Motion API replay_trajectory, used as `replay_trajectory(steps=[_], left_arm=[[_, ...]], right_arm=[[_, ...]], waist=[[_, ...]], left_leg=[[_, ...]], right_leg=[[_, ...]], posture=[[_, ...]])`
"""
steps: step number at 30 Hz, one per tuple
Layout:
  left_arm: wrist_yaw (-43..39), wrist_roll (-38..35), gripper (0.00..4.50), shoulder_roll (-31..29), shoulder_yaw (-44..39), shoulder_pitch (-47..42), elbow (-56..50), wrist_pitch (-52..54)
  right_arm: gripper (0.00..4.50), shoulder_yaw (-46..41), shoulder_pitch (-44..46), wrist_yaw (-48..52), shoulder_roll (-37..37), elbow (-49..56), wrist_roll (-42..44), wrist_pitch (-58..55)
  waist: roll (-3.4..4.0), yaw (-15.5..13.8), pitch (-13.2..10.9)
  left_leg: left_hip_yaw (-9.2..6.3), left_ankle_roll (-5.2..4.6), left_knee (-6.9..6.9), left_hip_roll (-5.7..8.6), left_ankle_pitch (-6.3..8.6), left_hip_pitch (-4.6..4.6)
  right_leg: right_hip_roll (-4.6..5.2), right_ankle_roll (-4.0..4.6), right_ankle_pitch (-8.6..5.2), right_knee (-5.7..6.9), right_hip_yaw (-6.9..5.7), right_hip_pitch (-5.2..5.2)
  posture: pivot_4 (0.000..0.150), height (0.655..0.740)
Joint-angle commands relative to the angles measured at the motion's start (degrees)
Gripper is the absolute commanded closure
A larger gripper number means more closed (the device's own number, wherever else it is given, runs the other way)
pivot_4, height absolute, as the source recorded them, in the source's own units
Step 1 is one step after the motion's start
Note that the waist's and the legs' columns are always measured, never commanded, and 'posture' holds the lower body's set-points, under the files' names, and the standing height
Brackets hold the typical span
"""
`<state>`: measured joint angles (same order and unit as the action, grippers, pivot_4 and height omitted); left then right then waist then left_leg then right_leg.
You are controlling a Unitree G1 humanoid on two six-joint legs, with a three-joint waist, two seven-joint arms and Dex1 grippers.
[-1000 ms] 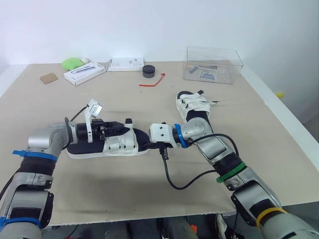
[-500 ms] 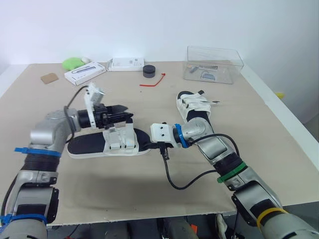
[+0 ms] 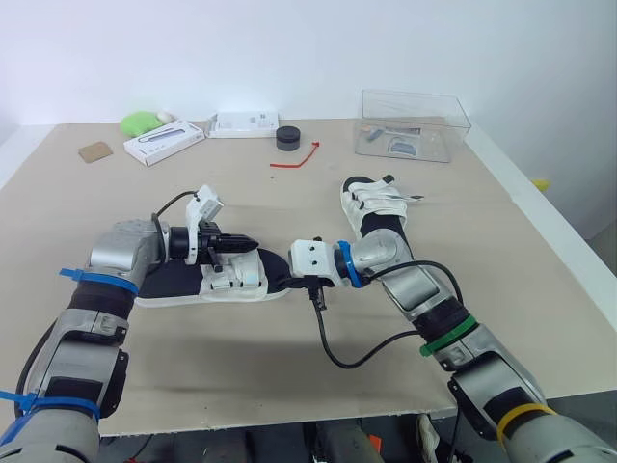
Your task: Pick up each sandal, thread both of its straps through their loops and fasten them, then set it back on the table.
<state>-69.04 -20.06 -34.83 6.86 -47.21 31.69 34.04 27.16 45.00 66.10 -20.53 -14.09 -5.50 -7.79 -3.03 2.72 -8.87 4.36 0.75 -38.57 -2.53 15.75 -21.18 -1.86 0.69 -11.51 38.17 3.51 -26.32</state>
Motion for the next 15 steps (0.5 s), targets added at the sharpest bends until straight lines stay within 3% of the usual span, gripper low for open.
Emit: replay_trajectory(steps=[1, 3, 5, 7, 11, 14, 15], left_arm=[[2.3, -0.1, 4.45, -1.7, -4.8, -2.4, -0.7, -2.5], [3.4, -0.6, 4.45, -2.5, -7.5, -2.1, -4.9, -5.8], [3.8, 0.5, 3.94, -4.1, -8.1, 0.0, -9.2, -8.8], [3.9, 1.0, 3.15, -5.4, -8.5, 2.0, -11.9, -10.3], [3.3, 3.0, 1.29, -12.0, -13.2, 17.2, -23.7, -20.5], [4.9, 2.0, 0.0, -13.6, -17.0, 26.3, -29.8, -22.6], [5.1, 2.4, 0.0, -14.1, -17.5, 28.6, -30.6, -23.8]], right_arm=[[4.5, 0.9, -1.0, 0.3, -0.7, -0.4, -1.1, -1.2], [4.5, 1.0, -1.0, 0.4, -0.7, -0.7, -1.2, -0.8], [4.5, 1.0, -1.0, 0.5, -0.7, -0.8, -1.1, -0.8], [4.5, 0.9, -1.0, 0.6, -0.7, -0.8, -1.0, -0.8], [4.5, -2.9, 0.7, -0.5, -0.1, -2.1, 1.7, -0.6], [3.49, -8.7, 1.0, 0.3, 0.2, 0.3, 8.7, -7.1], [3.02, -10.2, 0.7, 1.4, -0.1, 1.8, 11.0, -8.6]], waist=[[0.0, 0.0, 0.0], [-0.01, 0.0, 0.0], [-0.02, 0.0, 0.0], [-0.01, 0.0, 0.0], [0.09, 0.4, 0.0], [-0.01, 0.0, 0.0], [-0.1, -0.5, -0.1]], left_leg=[[-0.01, 0.0, 0.01, 0.0, 0.0, 0.0], [-0.02, 0.0, 0.0, -0.05, 0.0, -0.04], [-0.01, 0.0, 0.0, -0.1, 0.0, -0.08], [-0.03, -0.01, 0.02, -0.1, 0.01, -0.05], [0.04, -0.08, 0.1, -0.14, 0.06, 0.1], [0.02, -0.06, 0.08, -0.22, 0.05, -0.13], [0.04, -0.04, 0.05, -0.21, 0.04, -0.23]], right_leg=[[0.01, 0.0, 0.0, 0.0, 0.0, 0.0], [0.03, 0.01, -0.01, -0.01, -0.04, -0.02], [0.09, 0.0, 0.0, -0.01, -0.01, -0.05], [0.17, 0.0, 0.0, -0.01, 0.04, -0.05], [0.22, 0.0, -0.01, 0.01, 0.28, -0.05], [0.28, 0.3, 0.16, 0.01, 0.21, -0.28], [0.29, 0.33, 0.18, 0.02, 0.18, -0.4]], posture=[[0.15, 0.7261], [0.15, 0.7261], [0.15, 0.7261], [0.15, 0.7261], [0.15, 0.7261], [0.15, 0.7261], [0.15, 0.7261]])
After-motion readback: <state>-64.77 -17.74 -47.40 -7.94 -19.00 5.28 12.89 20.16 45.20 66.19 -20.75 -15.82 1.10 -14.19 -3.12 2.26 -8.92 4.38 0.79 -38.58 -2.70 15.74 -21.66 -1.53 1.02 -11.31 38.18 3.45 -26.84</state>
